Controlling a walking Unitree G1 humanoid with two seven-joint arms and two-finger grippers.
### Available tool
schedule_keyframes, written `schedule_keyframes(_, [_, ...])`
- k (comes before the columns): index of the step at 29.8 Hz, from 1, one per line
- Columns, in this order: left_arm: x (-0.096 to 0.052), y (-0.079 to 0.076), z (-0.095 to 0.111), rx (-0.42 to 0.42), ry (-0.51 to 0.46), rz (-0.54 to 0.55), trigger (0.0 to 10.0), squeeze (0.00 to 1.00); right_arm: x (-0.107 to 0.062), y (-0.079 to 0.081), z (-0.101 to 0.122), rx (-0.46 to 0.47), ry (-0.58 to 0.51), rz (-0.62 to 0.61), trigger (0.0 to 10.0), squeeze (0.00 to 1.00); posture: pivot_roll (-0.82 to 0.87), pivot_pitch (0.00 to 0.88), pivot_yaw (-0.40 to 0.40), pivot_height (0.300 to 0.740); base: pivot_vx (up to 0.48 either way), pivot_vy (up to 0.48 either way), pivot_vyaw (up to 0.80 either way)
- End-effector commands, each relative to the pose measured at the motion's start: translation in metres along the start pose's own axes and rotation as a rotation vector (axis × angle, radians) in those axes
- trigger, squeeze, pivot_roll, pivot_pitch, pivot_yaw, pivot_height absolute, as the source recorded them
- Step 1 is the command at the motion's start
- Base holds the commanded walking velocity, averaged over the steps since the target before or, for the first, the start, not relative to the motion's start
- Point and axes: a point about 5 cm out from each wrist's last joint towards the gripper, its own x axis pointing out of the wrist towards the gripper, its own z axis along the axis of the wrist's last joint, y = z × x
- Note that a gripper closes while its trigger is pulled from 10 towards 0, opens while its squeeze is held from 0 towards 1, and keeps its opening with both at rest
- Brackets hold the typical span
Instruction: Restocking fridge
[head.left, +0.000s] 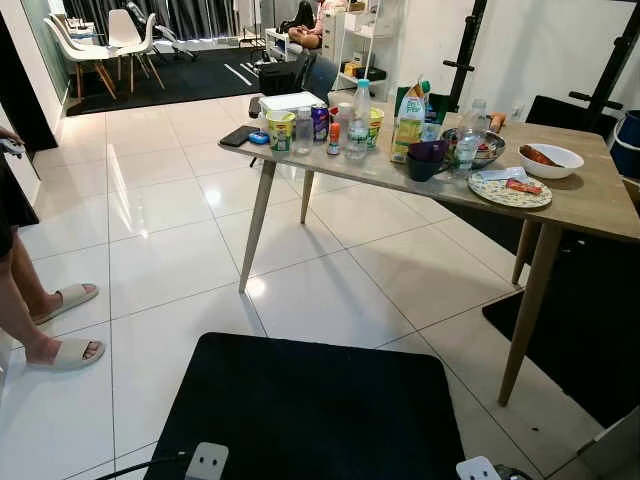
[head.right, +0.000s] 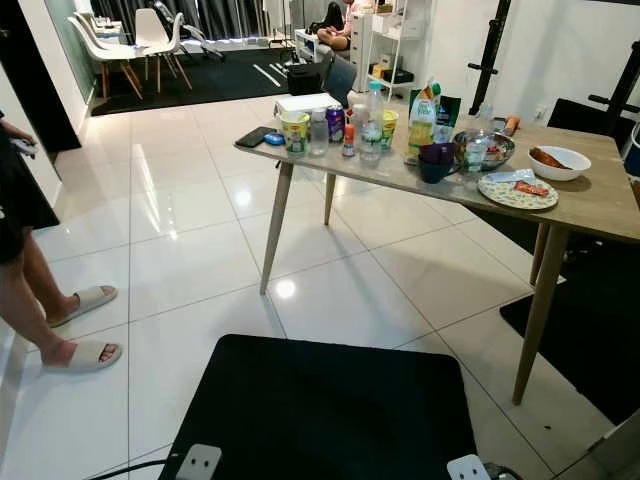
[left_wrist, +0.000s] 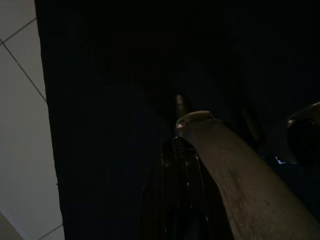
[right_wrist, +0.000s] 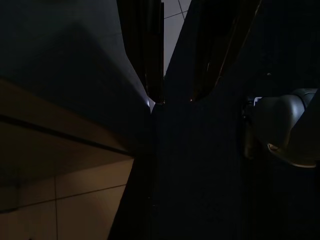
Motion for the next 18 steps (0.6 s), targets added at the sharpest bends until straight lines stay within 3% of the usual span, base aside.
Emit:
schedule_keyframes(1, [-0.0002,-0.0007,-0.0018,-0.019,0.003,-0.004,10.0,0.0,0.0001,0.0036,-0.0012,0.005,0.005,0.011,10.0,0.0,-0.07,0.0,-0.014,0.74,0.0,0.0,0.0])
schedule_keyframes(8, [0.0002,-0.0051,-0.0027,-0.013,0.003,-0.02,10.0,0.0,0.0003,0.0055,0.0,0.02,-0.006,0.014,10.0,0.0,-0.07,0.0,-0.008,0.74,0.0,0.0,0.0])
schedule_keyframes(18, [0.0004,-0.0024,0.002,-0.012,-0.011,-0.02,10.0,0.0,0.001,0.0075,0.0074,0.027,-0.029,0.019,10.0,0.0,-0.06,0.0,-0.008,0.74,0.316,0.0,0.0])
